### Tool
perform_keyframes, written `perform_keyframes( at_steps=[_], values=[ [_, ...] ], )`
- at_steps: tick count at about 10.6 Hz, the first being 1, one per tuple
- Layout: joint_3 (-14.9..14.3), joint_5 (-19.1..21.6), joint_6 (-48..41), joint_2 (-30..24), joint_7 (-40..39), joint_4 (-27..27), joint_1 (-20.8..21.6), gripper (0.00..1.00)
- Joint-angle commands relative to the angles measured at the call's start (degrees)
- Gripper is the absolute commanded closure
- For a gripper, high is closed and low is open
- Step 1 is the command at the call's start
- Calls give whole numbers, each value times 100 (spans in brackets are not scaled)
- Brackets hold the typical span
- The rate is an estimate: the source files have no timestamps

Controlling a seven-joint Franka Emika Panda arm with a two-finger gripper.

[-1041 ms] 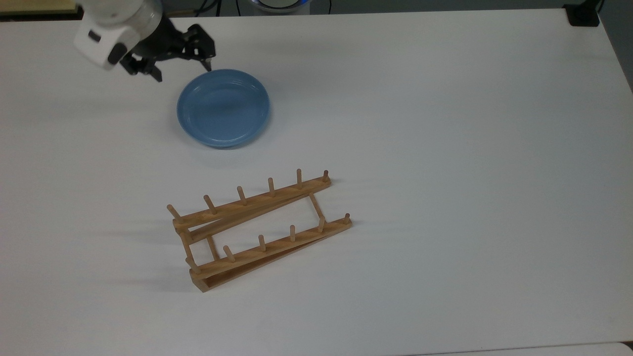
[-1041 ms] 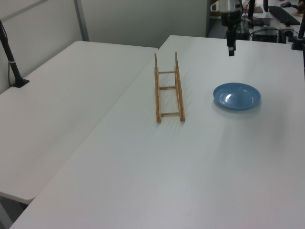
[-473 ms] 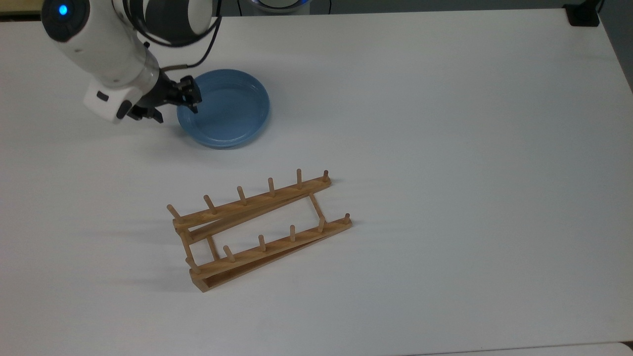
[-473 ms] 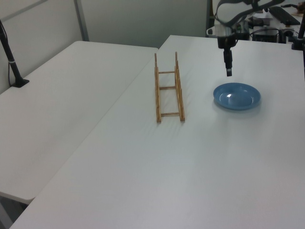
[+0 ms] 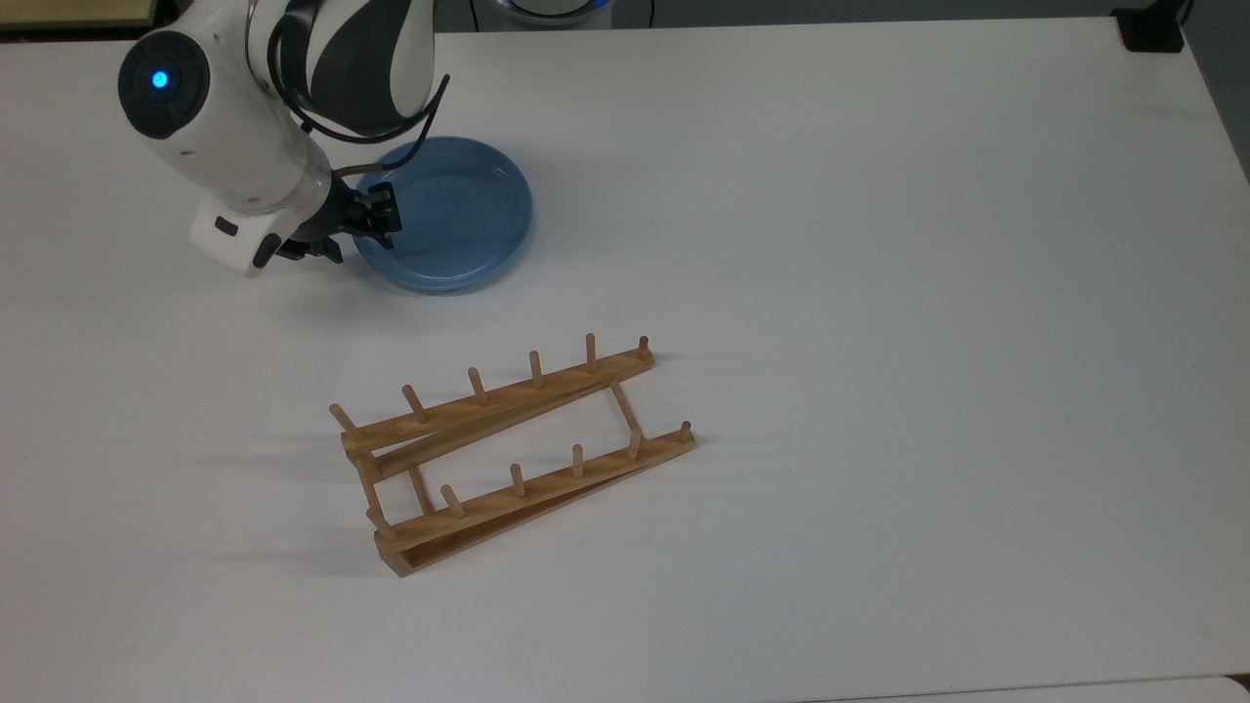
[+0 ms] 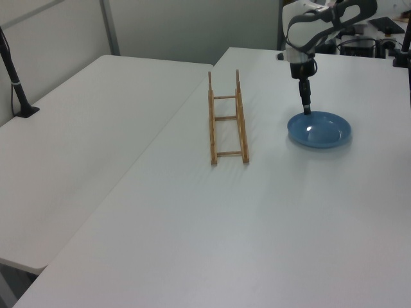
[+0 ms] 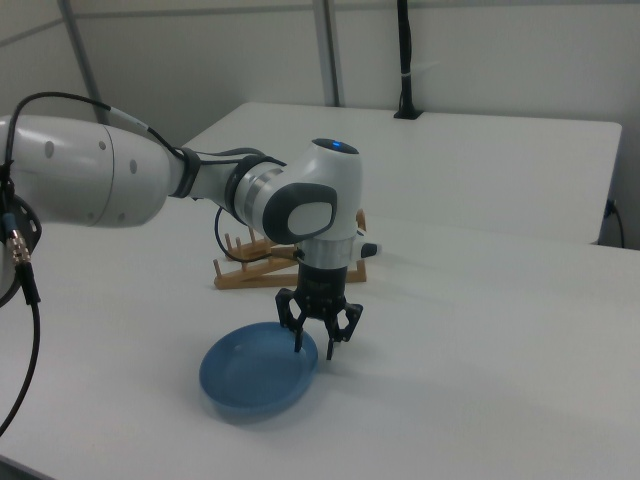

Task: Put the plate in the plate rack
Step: 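Close the gripper on the blue plate's rim and tilt it up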

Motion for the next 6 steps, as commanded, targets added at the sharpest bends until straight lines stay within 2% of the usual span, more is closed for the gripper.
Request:
perform_keyframes(
  at_steps=[1,2,5,6],
  values=[
    [-94,-97,178,-16,-115,-199,168,55],
    [-76,-142,178,-16,-106,-225,177,59],
    [-67,-151,169,-24,-106,-252,238,93],
    [-67,-142,143,-42,-97,-217,238,100]
  ],
)
